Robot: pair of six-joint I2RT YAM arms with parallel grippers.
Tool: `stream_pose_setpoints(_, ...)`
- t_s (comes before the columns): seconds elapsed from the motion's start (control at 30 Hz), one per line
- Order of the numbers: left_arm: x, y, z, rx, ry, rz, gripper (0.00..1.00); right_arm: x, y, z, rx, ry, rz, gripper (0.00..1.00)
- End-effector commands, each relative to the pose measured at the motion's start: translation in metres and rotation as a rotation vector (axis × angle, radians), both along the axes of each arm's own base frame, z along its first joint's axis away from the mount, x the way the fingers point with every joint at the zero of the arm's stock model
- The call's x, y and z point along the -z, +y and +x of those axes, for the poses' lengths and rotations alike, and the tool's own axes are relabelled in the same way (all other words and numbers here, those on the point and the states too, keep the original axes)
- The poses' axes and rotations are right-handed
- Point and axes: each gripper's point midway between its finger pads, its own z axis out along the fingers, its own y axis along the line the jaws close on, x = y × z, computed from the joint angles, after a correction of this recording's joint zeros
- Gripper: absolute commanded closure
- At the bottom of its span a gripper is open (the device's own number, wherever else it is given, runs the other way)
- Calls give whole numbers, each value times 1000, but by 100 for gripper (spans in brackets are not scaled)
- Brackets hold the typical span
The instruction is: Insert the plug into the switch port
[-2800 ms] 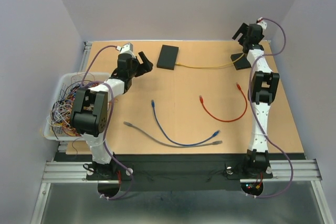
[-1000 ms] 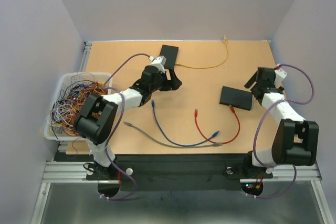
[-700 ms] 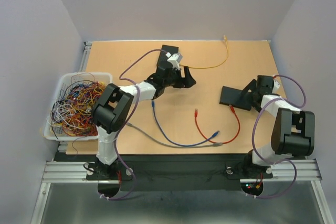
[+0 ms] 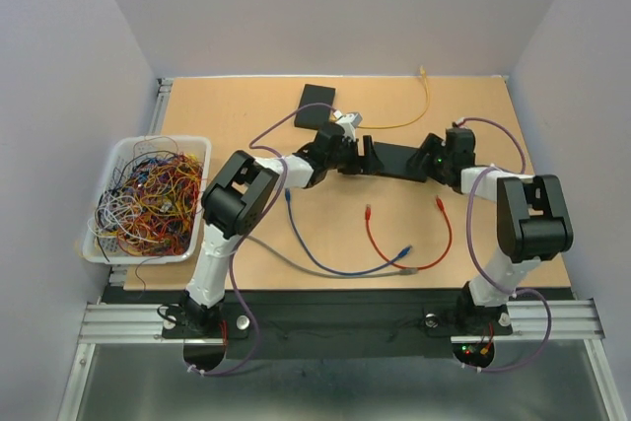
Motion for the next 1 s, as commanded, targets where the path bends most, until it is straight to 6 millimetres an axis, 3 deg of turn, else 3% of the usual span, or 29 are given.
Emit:
stream_pose_setpoints(0.0, -30, -4, 20, -13, -73, -34, 13, 37, 43, -23, -116, 151, 15, 29)
stream_pose_setpoints(0.13, -22, 10, 13, -27, -57, -14, 13, 47, 74, -19, -201, 157, -25, 29)
stream_pose_setpoints(0.2, -28, 15, 10, -33, -71, -14, 13, 59, 88, -15, -234, 174, -32, 29)
stream_pose_setpoints(0.23, -20, 21, 4, -36, -53, 1, 13, 61, 101, -15, -267, 175, -33, 29)
stream_pose_setpoints(0.3, -25, 27, -3, -41, -61, 0, 13, 68, 117, -16, -302, 184, -31, 30)
stream_pose_setpoints(0.37, -25, 40, -18, -53, -51, 2, 13, 67, 146, -10, -357, 168, -31, 30)
stream_pose_setpoints(0.43, -24, 52, -30, -72, -38, 4, 14, 72, 169, -19, -406, 173, -36, 30)
stream_pose_setpoints(0.53, -34, 82, -59, -127, -43, -10, 14, 69, 199, -19, -457, 156, -26, 30)
stream_pose_setpoints(0.77, -30, 119, -65, -200, -59, 56, 13, 82, 222, -38, -485, 186, -24, 29)
stream_pose_setpoints(0.87, -20, 126, -69, -208, -42, 78, 13, 80, 223, -38, -503, 168, -49, 28)
stream_pose_setpoints(0.97, -17, 132, -69, -224, -43, 91, 13, 63, 217, -26, -486, 109, -104, 23)
